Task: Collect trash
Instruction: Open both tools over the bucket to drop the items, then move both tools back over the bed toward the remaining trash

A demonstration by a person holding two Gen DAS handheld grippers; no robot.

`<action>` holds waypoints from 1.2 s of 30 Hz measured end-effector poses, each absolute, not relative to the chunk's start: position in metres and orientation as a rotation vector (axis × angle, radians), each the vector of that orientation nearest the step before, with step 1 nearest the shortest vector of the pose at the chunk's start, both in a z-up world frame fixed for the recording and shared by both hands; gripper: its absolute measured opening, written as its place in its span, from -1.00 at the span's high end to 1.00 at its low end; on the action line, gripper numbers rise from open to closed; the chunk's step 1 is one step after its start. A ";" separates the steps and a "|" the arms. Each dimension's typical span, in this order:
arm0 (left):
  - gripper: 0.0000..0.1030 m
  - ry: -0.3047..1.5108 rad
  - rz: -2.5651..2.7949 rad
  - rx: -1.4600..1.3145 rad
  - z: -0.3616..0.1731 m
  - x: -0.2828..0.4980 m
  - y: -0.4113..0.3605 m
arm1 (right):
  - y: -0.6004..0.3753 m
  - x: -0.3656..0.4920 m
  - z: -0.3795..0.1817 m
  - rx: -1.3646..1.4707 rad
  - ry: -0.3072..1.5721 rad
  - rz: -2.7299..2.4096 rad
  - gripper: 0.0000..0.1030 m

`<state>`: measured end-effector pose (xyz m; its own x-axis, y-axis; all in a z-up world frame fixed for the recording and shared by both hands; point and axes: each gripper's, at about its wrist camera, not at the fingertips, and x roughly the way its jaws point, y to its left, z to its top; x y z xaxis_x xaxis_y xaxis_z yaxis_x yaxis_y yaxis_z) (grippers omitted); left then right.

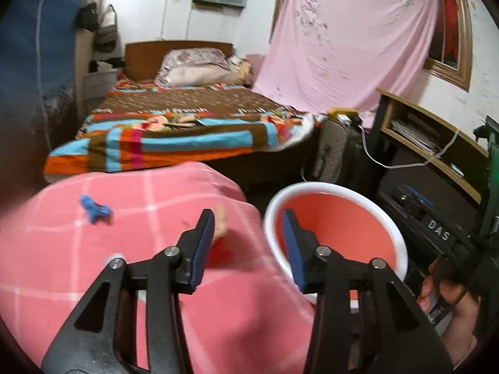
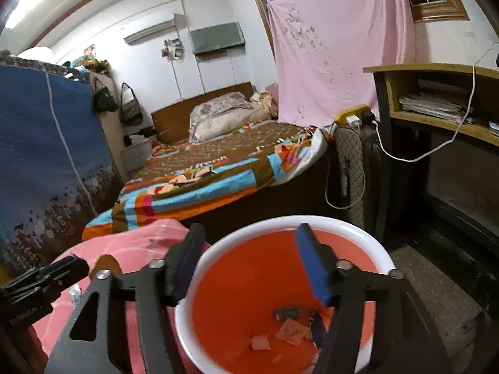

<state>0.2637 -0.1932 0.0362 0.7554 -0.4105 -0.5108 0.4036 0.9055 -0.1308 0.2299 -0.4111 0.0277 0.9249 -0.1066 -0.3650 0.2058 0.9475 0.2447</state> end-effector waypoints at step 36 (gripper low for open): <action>-0.78 0.176 -0.073 -0.110 0.042 0.222 -0.026 | -0.261 0.247 0.044 -0.071 0.172 0.153 -1.00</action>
<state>0.2221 -0.0258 0.0419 0.9818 -0.0822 -0.1709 0.0629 0.9913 -0.1154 0.2470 -0.2609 0.0443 0.9736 0.1458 -0.1754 -0.1579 0.9858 -0.0568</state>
